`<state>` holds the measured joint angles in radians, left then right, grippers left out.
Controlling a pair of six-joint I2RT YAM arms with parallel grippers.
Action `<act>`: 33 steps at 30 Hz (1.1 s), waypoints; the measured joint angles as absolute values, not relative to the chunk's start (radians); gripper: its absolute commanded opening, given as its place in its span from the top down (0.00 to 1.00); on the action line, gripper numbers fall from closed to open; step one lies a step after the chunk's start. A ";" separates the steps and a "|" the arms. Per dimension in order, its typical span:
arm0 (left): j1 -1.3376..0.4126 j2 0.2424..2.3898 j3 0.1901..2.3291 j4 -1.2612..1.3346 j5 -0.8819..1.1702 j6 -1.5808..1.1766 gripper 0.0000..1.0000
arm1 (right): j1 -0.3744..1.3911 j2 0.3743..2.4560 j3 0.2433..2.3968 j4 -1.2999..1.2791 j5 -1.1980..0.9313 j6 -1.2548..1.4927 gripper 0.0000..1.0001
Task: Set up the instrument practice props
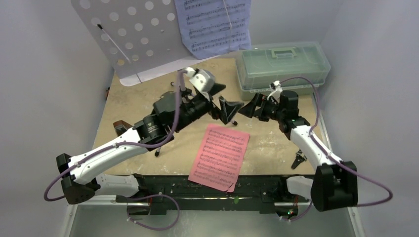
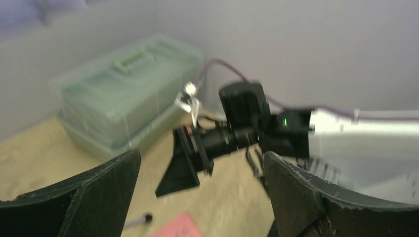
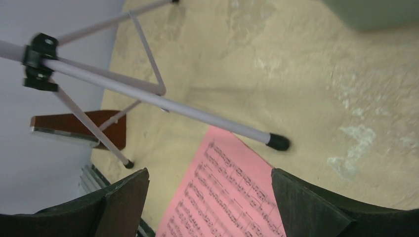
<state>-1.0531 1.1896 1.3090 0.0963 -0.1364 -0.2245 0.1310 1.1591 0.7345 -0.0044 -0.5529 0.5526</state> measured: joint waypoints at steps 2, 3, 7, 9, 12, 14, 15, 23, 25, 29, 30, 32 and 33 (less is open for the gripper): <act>-1.053 1.216 1.270 -0.005 -0.081 -0.226 0.07 | 0.133 1.236 0.733 -0.032 -0.596 0.550 0.03; -1.053 1.229 1.251 -0.040 -0.051 -0.226 0.08 | 0.133 1.260 0.729 -0.042 -0.610 0.549 0.03; -1.056 1.293 1.095 -0.121 0.103 -0.258 0.10 | 0.134 1.292 0.669 -0.090 -0.649 0.549 0.03; -1.066 1.319 0.993 -0.112 0.147 -0.292 0.11 | 0.136 1.278 0.640 -0.116 -0.644 0.547 0.02; -1.092 1.361 0.870 -0.068 0.165 -0.336 0.11 | 0.138 1.262 0.628 -0.164 -0.597 0.540 0.02; -1.109 1.394 0.828 -0.052 0.144 -0.358 0.10 | 0.138 1.261 0.628 -0.170 -0.563 0.538 0.03; -1.114 1.409 0.813 -0.039 0.123 -0.366 0.09 | 0.138 1.262 0.626 -0.168 -0.546 0.538 0.03; -1.113 1.508 0.800 -0.011 -0.086 -0.413 0.08 | 0.138 1.331 0.546 -0.065 -0.458 0.574 0.19; -1.113 1.538 0.800 -0.013 -0.112 -0.429 0.07 | 0.136 1.367 0.535 -0.021 -0.469 0.588 0.23; -1.111 1.577 0.800 -0.016 -0.142 -0.435 0.07 | 0.139 1.423 0.535 0.070 -0.511 0.593 0.28; -1.107 1.587 0.800 -0.016 -0.147 -0.435 0.09 | 0.143 1.436 0.535 0.091 -0.525 0.592 0.29; -1.103 1.609 0.800 -0.018 -0.152 -0.435 0.12 | 0.162 1.464 0.535 0.131 -0.555 0.591 0.33; -1.099 1.624 0.800 -0.020 -0.153 -0.435 0.13 | 0.177 1.476 0.535 0.148 -0.568 0.591 0.36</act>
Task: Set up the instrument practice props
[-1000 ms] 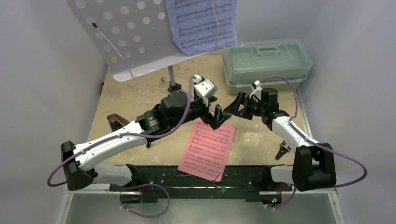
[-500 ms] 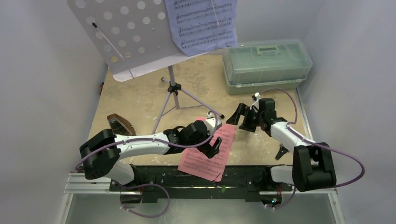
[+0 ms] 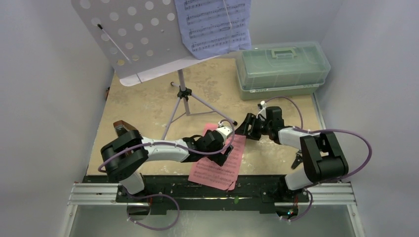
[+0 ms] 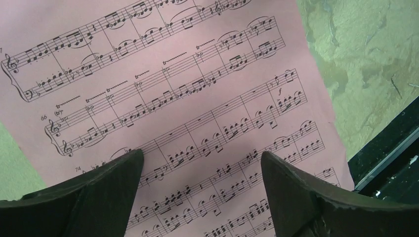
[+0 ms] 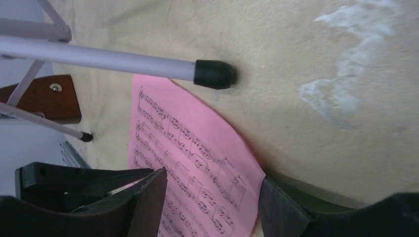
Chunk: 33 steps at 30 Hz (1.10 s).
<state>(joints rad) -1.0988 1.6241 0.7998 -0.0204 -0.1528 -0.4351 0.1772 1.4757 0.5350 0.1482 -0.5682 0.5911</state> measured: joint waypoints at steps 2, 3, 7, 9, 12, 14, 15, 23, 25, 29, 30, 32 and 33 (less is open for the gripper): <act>-1.092 1.639 0.805 -0.008 -0.161 -0.433 0.13 | 0.212 1.493 0.533 0.176 -0.587 0.595 0.39; -1.088 1.641 0.805 -0.002 -0.161 -0.434 0.13 | 0.228 1.497 0.523 0.198 -0.597 0.603 0.42; -1.081 1.642 0.794 0.036 -0.150 -0.436 0.15 | 0.253 1.486 0.446 0.283 -0.650 0.660 0.55; -1.079 1.642 0.792 0.050 -0.137 -0.437 0.15 | 0.253 1.472 0.419 0.304 -0.654 0.683 0.70; -1.076 1.640 0.792 0.052 -0.124 -0.435 0.16 | 0.253 1.443 0.408 0.303 -0.655 0.700 1.00; -1.076 1.625 0.790 0.044 -0.120 -0.435 0.16 | 0.253 1.408 0.412 0.292 -0.654 0.685 1.00; -1.076 1.604 0.786 0.037 -0.123 -0.435 0.15 | 0.253 1.384 0.419 0.275 -0.653 0.670 1.00; -1.076 1.048 0.727 0.104 -0.230 -0.423 0.07 | 0.252 0.908 0.564 0.119 -0.660 0.443 1.00; -1.076 0.942 0.750 0.130 -0.273 -0.415 0.05 | 0.252 0.786 0.615 0.121 -0.698 0.397 1.00; -1.076 0.842 0.788 0.163 -0.345 -0.396 0.02 | 0.252 0.639 0.663 0.146 -0.806 0.376 1.00; -1.075 0.831 0.793 0.165 -0.353 -0.392 0.02 | 0.252 0.617 0.664 0.163 -0.851 0.386 1.00; -1.076 0.826 0.802 0.165 -0.355 -0.379 0.02 | 0.253 0.604 0.665 0.186 -0.924 0.418 1.00; -1.076 0.828 0.805 0.165 -0.347 -0.372 0.02 | 0.253 0.607 0.670 0.200 -0.966 0.441 1.00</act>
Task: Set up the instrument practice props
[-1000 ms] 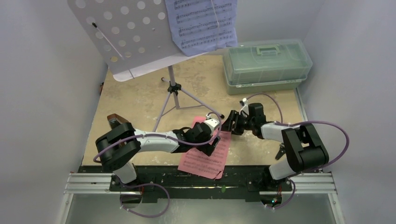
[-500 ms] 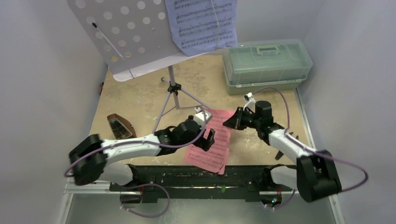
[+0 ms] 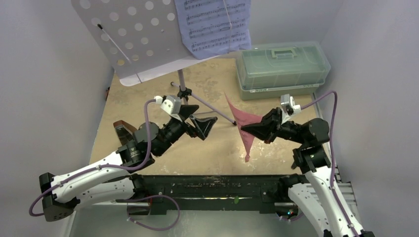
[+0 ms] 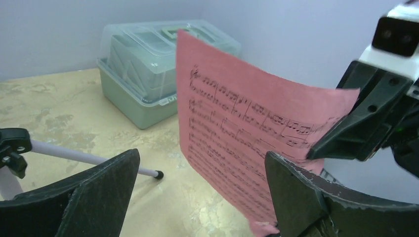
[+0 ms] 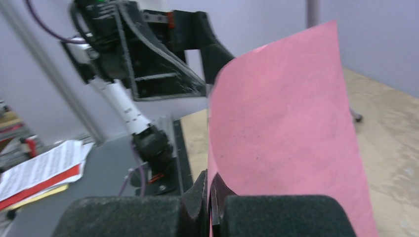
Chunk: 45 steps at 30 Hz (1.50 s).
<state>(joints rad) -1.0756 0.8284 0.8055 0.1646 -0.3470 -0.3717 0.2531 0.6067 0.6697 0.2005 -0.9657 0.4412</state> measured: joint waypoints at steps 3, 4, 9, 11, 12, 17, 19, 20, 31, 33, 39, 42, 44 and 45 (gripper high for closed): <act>-1.075 0.855 0.811 0.164 -0.295 -0.345 0.06 | 0.253 0.643 0.699 0.270 -1.090 0.542 1.00; -1.075 0.865 0.811 0.161 -0.259 -0.334 0.07 | 0.253 0.654 0.717 0.290 -1.128 0.570 1.00; -1.076 0.843 0.811 0.154 -0.096 -0.289 0.07 | 0.253 0.689 0.867 0.217 -1.271 0.556 1.00; -1.076 0.801 0.811 0.140 -0.054 -0.276 0.07 | 0.253 0.694 0.937 0.136 -1.312 0.508 1.00; -1.076 0.774 0.811 0.133 -0.043 -0.272 0.07 | 0.253 0.694 0.969 0.102 -1.333 0.487 1.00; -1.076 0.657 0.812 0.095 -0.020 -0.268 0.03 | 0.253 0.695 1.092 0.019 -1.398 0.440 1.00; -1.076 0.635 0.812 0.096 -0.007 -0.268 0.03 | 0.253 0.700 1.123 0.010 -1.412 0.436 1.00; -1.076 0.633 0.812 0.101 0.010 -0.269 0.04 | 0.253 0.702 1.136 0.008 -1.417 0.433 1.00; -1.076 0.838 0.843 0.178 0.337 -0.344 0.72 | 0.253 0.725 1.086 -0.003 -1.367 0.404 1.00; -1.076 0.826 0.845 0.179 0.344 -0.350 1.00 | 0.253 0.742 1.073 0.004 -1.331 0.407 1.00; -1.076 0.751 0.879 0.184 0.231 -0.324 1.00 | 0.253 0.781 0.943 0.224 -1.214 0.583 0.67; -1.076 0.723 0.899 0.202 0.135 -0.311 1.00 | 0.253 0.834 0.898 0.372 -1.154 0.698 0.50; -1.076 0.715 0.908 0.226 0.077 -0.303 1.00 | 0.253 0.879 0.867 0.506 -1.130 0.794 0.34; -1.076 0.712 0.912 0.241 0.053 -0.297 1.00 | 0.255 0.905 0.848 0.590 -1.116 0.860 0.28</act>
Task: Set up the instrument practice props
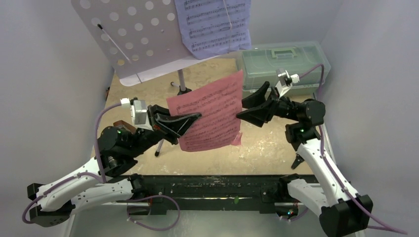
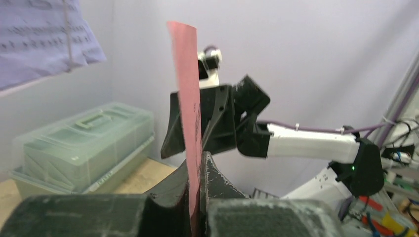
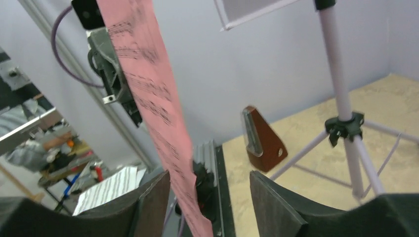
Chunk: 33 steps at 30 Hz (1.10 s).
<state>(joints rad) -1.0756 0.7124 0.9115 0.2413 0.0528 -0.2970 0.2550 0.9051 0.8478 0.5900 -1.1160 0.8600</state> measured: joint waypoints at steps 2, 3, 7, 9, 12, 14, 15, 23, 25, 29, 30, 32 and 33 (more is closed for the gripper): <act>-1.076 0.708 0.913 0.281 0.014 -0.292 1.00 | 0.261 0.950 0.810 0.754 -1.090 0.983 0.25; -1.076 0.709 0.914 0.297 0.001 -0.291 1.00 | 0.266 0.964 0.798 0.812 -1.081 1.023 0.25; -1.076 0.728 0.929 0.344 -0.031 -0.279 1.00 | 0.311 1.022 0.786 1.068 -1.034 1.194 0.26; -1.076 0.741 0.945 0.355 -0.035 -0.269 1.00 | 0.323 1.047 0.787 1.188 -1.027 1.266 0.28; -1.076 0.751 0.957 0.362 -0.043 -0.264 1.00 | 0.331 1.089 0.801 1.329 -1.009 1.357 0.34; -1.076 0.754 0.958 0.366 -0.049 -0.260 1.00 | 0.337 1.117 0.820 1.397 -0.999 1.404 0.45; -1.076 0.754 0.958 0.370 -0.051 -0.258 1.00 | 0.342 1.133 0.833 1.430 -0.987 1.430 0.54; -1.076 0.755 0.958 0.375 -0.084 -0.257 0.81 | 0.379 1.161 0.922 1.459 -0.929 1.408 1.00; -1.076 0.754 0.965 0.358 -0.104 -0.248 0.62 | 0.384 1.150 0.958 1.394 -0.917 1.344 1.00; -1.076 0.740 0.987 0.290 -0.160 -0.242 0.38 | 0.386 1.127 1.085 1.187 -0.866 1.169 1.00; -1.076 0.728 0.987 0.267 -0.183 -0.242 0.35 | 0.386 1.126 1.123 1.141 -0.849 1.131 1.00; -1.076 0.698 0.987 0.221 -0.240 -0.250 0.31 | 0.386 1.141 1.205 1.076 -0.826 1.072 1.00; -1.076 0.680 0.987 0.197 -0.270 -0.252 0.31 | 0.386 1.158 1.249 1.054 -0.820 1.050 1.00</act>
